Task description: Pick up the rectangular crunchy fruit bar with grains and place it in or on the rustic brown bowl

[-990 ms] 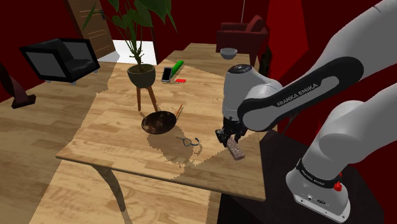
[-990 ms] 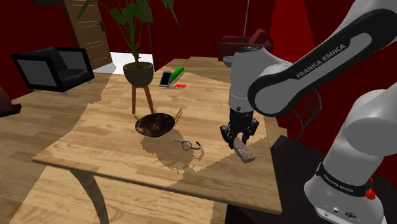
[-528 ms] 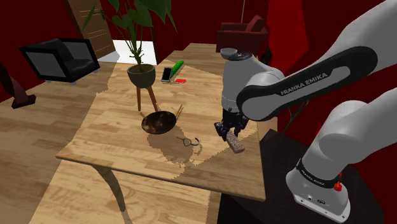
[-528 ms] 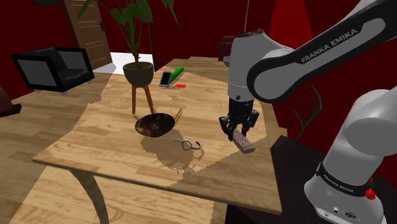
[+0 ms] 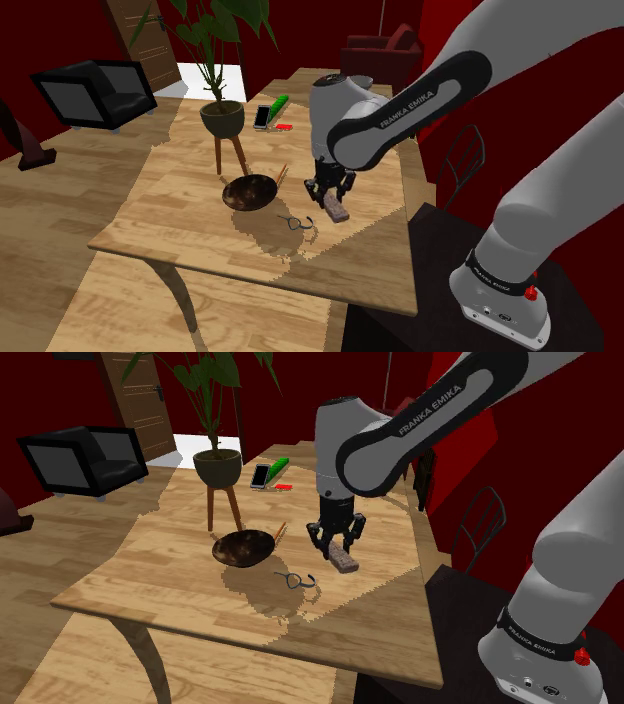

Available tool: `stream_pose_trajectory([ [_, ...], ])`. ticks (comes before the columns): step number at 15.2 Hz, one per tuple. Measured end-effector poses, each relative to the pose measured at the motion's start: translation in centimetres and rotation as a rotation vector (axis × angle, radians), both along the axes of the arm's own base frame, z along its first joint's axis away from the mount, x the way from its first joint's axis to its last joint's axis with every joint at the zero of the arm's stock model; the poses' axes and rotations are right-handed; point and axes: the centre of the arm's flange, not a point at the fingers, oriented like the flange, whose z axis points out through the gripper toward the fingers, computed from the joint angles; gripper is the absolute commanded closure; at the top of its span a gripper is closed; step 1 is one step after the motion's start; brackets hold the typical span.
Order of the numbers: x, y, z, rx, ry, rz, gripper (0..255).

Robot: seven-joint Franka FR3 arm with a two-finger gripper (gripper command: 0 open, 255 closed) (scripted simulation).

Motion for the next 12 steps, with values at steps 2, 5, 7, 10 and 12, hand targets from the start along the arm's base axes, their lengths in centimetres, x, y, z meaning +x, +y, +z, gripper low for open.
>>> stream_pose_trajectory([
  [2, 2.7, 0.8, 0.0, 0.001, 0.0, 0.0, 255],
  [5, 6.8, 1.8, 0.4, 0.001, 0.0, 0.0, 255],
  [7, 9.2, 2.3, 0.1, 0.002, 0.0, 0.0, 255],
  [10, 13.4, 2.9, 0.3, 0.002, 0.0, 0.0, 255],
  [12, 16.0, 3.8, 0.5, 0.002, 0.0, 0.001, 255],
])
